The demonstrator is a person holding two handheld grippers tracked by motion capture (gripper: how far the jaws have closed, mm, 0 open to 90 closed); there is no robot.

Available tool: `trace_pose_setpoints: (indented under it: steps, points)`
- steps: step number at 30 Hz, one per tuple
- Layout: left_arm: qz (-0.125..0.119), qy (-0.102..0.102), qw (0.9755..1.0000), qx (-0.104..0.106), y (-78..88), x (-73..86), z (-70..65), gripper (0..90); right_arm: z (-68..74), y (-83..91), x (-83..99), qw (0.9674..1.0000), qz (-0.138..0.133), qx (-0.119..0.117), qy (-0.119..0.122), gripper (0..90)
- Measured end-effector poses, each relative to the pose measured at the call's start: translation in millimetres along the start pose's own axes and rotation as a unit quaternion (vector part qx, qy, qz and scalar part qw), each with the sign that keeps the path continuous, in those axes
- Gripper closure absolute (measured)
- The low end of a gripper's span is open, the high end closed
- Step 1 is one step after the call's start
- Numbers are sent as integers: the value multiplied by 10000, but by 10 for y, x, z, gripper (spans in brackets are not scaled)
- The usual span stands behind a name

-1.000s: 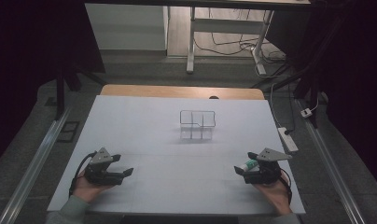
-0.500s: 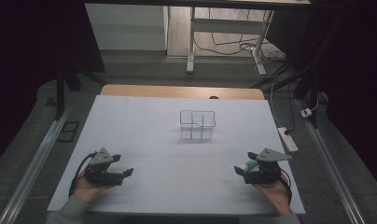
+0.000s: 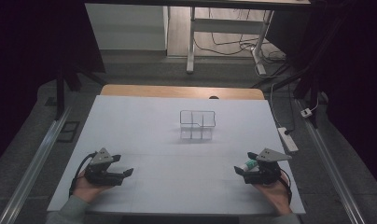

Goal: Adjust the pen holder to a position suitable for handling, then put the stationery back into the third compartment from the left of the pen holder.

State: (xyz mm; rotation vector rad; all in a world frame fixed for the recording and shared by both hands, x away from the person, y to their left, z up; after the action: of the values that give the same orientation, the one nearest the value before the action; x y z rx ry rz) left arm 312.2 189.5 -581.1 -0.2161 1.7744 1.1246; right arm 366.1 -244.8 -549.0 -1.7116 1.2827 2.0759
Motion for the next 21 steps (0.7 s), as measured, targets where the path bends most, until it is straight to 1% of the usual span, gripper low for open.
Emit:
trace_pose_setpoints:
  steps: [4, 7, 8, 11, 12, 14, 15, 18, 19, 21]
  points:
    - [18, -9, 10000, 14, -3, 9, -9, 219, -7, 10, -15, 10000, -38, 11, 27, 185]
    - [22, -19, 10000, 16, 4, 17, -14, 219, -5, 15, -33, 10000, -26, -18, 63, 185]
    - [19, -15, 10000, 9, 7, 20, -14, 219, -4, 9, -47, 10000, -58, -29, 69, 184]
    - [4, -2, 10000, -20, 22, 25, -9, 219, 2, 7, -91, 9999, -67, -49, 130, 178]
    - [-4, 0, 10000, -29, 26, 23, -9, 219, -1, 5, -109, 9998, -80, -66, 184, 169]
    - [-7, -3, 10000, -34, 29, 21, -8, 219, -5, 2, -148, 9995, 0, -198, 236, 146]
    - [-6, -4, 10000, -36, 31, 21, -9, 219, -5, 2, -148, 9995, 0, -198, 236, 146]
    - [-1, -10, 10000, -49, 39, 30, -15, 219, -7, 4, -167, 9986, 169, -366, 331, 147]
    - [-1, -9, 10000, -47, 39, 32, -15, 219, -14, 9, -170, 9982, 281, -365, 391, 149]
    - [-6, -8, 10000, -37, 37, 27, -15, 219, -11, 17, -190, 9964, 420, -496, 537, 150]
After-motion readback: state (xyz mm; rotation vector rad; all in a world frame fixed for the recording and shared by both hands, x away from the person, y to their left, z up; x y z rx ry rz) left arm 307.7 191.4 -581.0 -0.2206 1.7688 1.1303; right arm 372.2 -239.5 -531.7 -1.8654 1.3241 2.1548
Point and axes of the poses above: each handheld gripper's, and its own axes: y roughly backward along the jaws, x roughly out of its underside, z roughly to its left, the point moved 9 cm from there along -y, roughly forward along the jaws, and after that the axes turned 4 degrees about -z, right-handed, at the moved point
